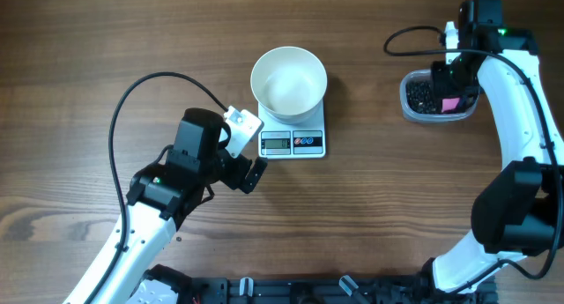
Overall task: Scoop item into bowl and weigh 150g on scale
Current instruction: 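Push the pink scoop down into the bean tub with the right gripper, then tilt and lift the filled scoop out of the tub with the right gripper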
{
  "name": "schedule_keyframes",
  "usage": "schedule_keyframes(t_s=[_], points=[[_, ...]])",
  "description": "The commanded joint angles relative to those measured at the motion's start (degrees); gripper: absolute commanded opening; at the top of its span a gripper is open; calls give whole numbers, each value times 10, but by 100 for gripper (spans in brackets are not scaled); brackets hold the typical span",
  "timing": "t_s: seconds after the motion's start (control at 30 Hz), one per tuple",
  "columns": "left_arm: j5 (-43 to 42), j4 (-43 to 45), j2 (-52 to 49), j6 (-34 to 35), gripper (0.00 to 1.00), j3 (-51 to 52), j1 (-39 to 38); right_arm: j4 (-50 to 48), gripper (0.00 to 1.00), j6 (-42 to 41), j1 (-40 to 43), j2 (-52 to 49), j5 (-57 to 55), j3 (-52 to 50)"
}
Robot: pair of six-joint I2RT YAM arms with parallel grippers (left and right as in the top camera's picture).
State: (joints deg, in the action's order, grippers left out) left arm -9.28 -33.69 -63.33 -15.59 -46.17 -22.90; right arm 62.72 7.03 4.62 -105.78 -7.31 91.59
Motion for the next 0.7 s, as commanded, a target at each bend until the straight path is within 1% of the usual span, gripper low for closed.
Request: schedule_keyframes(t_s=[0.0, 0.13, 0.33, 0.67], points=[[-3, 0, -2, -5, 100, 2, 2, 14, 4, 20, -3, -24, 56, -2], [-3, 0, -2, -5, 100, 2, 2, 16, 4, 20, -3, -33, 80, -2], [-3, 0, -2, -5, 100, 2, 3, 21, 4, 20, 1, -43, 146, -2], [-3, 0, -2, -5, 100, 2, 2, 39, 4, 17, 50, -43, 241, -2]])
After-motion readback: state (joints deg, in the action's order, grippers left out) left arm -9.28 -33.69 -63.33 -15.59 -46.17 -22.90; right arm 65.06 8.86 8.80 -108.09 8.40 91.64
